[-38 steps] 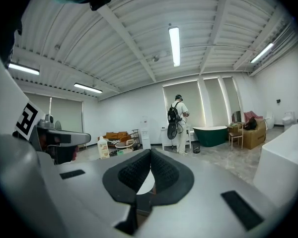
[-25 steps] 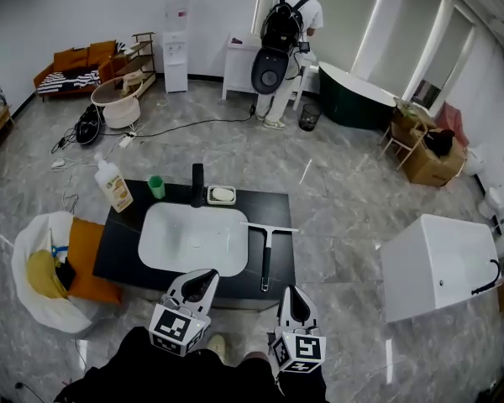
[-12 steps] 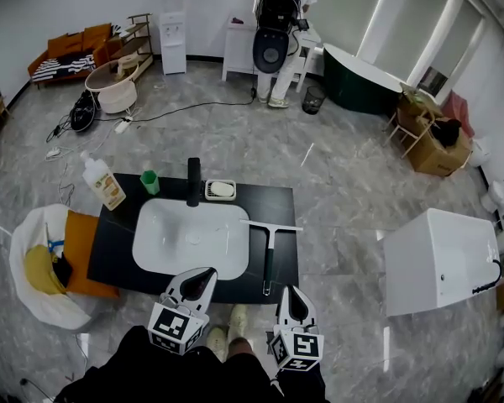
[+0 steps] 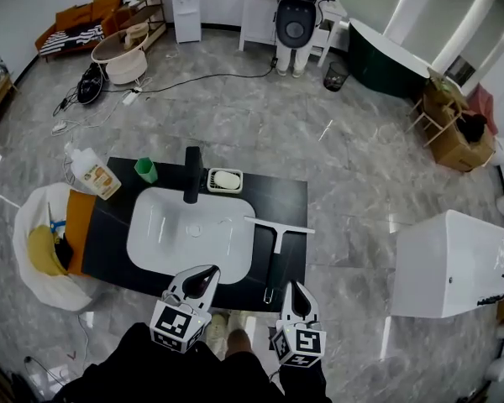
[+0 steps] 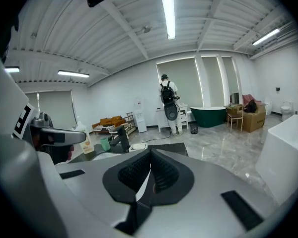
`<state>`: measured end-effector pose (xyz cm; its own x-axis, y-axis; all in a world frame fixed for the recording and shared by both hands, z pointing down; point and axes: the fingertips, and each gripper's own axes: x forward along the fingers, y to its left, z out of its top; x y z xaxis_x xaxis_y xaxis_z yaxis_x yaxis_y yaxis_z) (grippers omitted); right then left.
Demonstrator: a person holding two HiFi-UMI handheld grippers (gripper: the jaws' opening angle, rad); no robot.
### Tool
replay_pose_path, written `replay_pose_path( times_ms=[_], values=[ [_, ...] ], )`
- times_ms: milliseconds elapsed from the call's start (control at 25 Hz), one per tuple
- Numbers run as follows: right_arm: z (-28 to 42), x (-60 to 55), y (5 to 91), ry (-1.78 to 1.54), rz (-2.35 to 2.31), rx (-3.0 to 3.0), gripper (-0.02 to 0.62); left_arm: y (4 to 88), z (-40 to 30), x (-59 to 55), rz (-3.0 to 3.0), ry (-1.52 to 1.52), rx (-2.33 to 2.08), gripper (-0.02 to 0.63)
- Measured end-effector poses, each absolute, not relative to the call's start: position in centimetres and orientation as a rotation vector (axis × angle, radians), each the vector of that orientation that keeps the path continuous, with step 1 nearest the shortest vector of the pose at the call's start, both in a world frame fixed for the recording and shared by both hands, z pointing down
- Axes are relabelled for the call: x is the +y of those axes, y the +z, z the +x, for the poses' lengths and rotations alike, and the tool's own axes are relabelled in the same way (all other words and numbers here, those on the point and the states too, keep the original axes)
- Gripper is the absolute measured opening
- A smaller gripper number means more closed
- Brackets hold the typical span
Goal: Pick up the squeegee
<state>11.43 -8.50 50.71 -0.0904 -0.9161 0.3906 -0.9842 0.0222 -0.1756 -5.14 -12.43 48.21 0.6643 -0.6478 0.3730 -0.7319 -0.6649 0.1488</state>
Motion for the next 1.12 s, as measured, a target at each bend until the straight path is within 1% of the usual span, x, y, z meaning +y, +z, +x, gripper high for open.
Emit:
replay_pose_path(
  times_ms=[520,1000,1040,1080,1120],
  values=[
    [13.5,-17.0,59.6,0.764,1.846,-2.078,0.015,56.0,-2.8,-20.0,2.448,0.526,-1.13,0.025],
    [14.8,-20.7,65.3,0.864,1.802,-1.98,0.017,60.5,-2.4,-23.5,2.349,0.572,-1.154,0.025],
    [14.8,-21.0,65.7,0.881,1.794,-1.978,0.038,60.7,-2.3,-23.7,2.343,0.574,-1.156,0.025],
    [14.8,-21.2,66.1,0.9,1.785,-1.977,0.132,60.9,-2.3,-24.0,2.338,0.576,-1.157,0.025],
    [14.9,-21.4,66.5,0.917,1.781,-1.97,0.153,61.0,-2.2,-24.2,2.334,0.578,-1.158,0.025]
  ],
)
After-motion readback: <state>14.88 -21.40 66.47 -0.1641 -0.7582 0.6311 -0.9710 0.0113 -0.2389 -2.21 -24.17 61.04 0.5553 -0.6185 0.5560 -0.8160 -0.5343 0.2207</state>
